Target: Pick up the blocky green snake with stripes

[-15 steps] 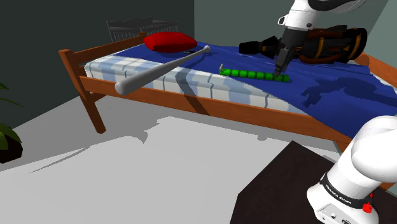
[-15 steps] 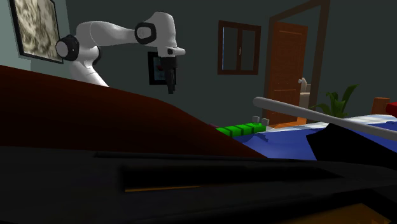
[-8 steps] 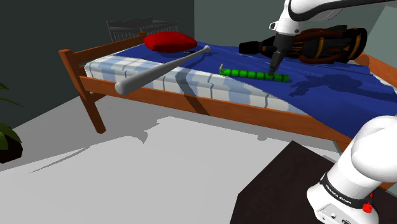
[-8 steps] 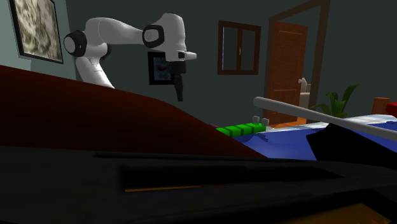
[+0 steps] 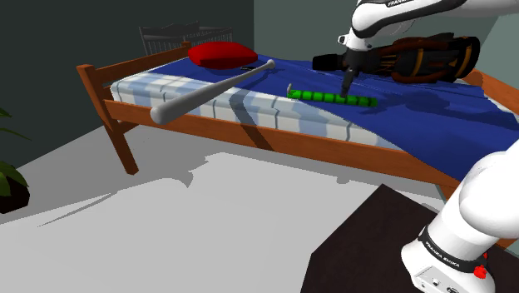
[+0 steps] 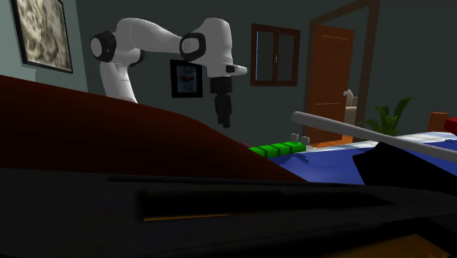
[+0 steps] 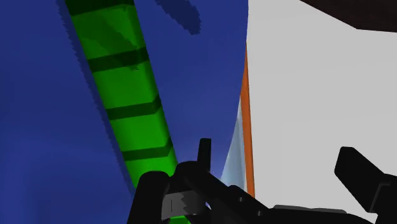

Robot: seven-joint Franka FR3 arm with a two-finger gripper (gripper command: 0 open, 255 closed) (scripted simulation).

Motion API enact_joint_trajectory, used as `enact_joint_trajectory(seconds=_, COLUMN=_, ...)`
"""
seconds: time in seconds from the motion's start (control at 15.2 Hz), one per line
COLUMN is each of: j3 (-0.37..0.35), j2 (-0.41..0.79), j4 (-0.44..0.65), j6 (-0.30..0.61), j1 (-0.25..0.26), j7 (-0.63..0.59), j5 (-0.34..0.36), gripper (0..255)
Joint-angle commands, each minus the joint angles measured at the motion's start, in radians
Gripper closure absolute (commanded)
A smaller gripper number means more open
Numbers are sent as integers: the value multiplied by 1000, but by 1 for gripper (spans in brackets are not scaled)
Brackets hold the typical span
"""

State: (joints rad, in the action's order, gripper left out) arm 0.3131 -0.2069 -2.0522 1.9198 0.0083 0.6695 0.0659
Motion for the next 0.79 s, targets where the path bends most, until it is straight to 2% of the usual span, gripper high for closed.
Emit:
enact_joint_trajectory(seconds=0.0, j3=21, j2=79, j4=61, j6=23, j1=-3, j7=57, j5=-9, gripper=0)
enact_joint_trajectory(seconds=0.53, j3=59, j2=389, j4=354, j6=56, j1=-44, j7=253, j5=-81, gripper=0)
enact_joint_trajectory(seconds=0.73, j3=57, j2=394, j4=321, j6=95, j1=-45, j7=253, j5=-83, gripper=0)
